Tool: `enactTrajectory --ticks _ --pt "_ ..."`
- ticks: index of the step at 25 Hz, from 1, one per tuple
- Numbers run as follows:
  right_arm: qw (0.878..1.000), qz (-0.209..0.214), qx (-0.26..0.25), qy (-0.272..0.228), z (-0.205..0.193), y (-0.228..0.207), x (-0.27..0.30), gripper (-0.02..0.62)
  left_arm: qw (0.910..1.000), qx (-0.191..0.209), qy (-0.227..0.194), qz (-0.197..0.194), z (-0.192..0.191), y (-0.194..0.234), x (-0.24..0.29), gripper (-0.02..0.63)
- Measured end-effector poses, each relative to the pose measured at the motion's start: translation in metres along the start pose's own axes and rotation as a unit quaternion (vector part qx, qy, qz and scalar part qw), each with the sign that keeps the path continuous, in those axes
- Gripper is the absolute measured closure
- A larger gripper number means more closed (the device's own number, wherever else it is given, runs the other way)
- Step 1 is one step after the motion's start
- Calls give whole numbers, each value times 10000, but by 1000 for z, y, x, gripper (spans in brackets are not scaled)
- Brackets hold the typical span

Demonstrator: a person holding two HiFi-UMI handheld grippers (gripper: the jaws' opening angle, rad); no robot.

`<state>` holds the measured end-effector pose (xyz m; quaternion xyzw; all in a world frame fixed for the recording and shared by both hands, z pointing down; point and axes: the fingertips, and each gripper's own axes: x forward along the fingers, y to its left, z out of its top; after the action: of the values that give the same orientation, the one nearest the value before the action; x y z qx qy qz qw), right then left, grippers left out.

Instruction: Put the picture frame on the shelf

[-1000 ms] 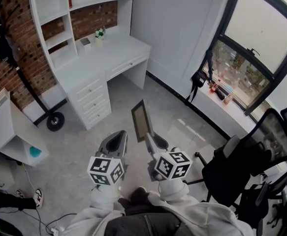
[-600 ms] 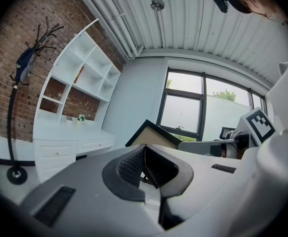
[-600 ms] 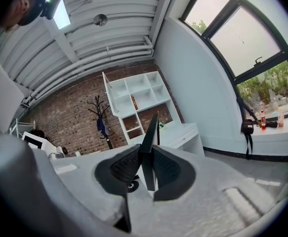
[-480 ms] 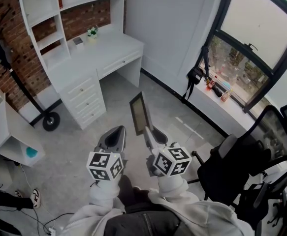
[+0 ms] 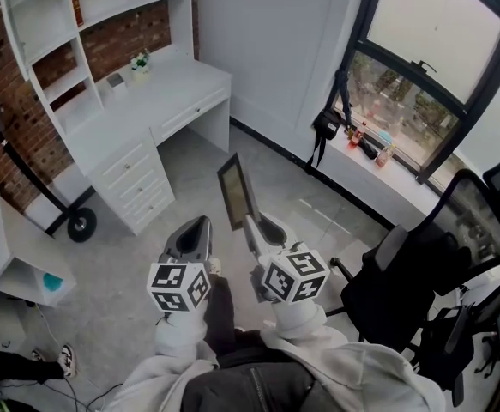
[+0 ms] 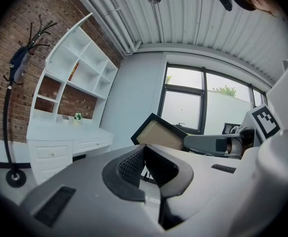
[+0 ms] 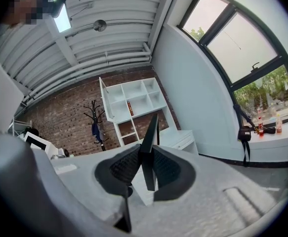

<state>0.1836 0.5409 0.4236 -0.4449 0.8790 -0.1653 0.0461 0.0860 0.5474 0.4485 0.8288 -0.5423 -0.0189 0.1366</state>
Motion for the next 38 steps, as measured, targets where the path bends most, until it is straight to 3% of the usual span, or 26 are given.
enactTrajectory --ticks 13,38 --pt "10000 39 -50 20 14 -35 74 528 10000 -12 10 -82 12 39 76 601" --pt "9999 46 -27 -113 68 -76 299 528 9998 58 -40 -211 95 196 232 601"
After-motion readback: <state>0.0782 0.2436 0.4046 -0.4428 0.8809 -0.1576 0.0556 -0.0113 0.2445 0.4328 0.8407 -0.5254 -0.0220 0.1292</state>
